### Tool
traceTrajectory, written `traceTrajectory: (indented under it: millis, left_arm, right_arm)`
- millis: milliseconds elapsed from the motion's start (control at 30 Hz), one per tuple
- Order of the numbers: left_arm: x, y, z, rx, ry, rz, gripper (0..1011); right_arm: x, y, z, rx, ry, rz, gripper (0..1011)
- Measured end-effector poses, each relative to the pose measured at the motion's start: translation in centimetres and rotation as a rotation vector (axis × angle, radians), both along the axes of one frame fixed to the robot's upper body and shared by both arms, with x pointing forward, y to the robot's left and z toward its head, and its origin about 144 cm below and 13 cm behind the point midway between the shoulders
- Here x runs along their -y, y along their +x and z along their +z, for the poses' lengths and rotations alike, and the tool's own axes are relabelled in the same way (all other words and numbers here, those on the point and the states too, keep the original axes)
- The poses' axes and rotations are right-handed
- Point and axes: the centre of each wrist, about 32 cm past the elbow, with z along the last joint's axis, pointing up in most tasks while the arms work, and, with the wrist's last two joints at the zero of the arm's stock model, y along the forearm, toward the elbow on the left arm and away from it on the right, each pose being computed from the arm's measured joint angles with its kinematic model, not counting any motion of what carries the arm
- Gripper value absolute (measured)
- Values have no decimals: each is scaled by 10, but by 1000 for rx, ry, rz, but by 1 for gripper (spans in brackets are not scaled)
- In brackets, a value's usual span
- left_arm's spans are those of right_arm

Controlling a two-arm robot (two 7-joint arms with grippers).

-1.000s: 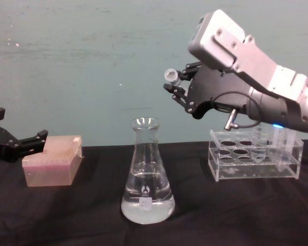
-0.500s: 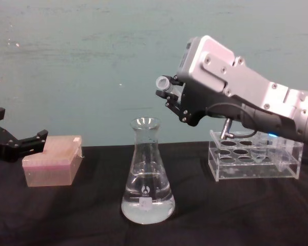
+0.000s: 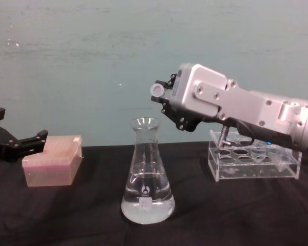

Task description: Pour the liquid from the test tube into the beaker using one hand.

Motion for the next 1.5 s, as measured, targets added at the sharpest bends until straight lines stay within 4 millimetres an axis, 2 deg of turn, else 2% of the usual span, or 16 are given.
traceTrajectory:
  millis: [1500]
  left_arm:
    - [0,0,0,0,0,0,1000]
  right_arm:
    - [0,4,-9,123,-77,29,216]
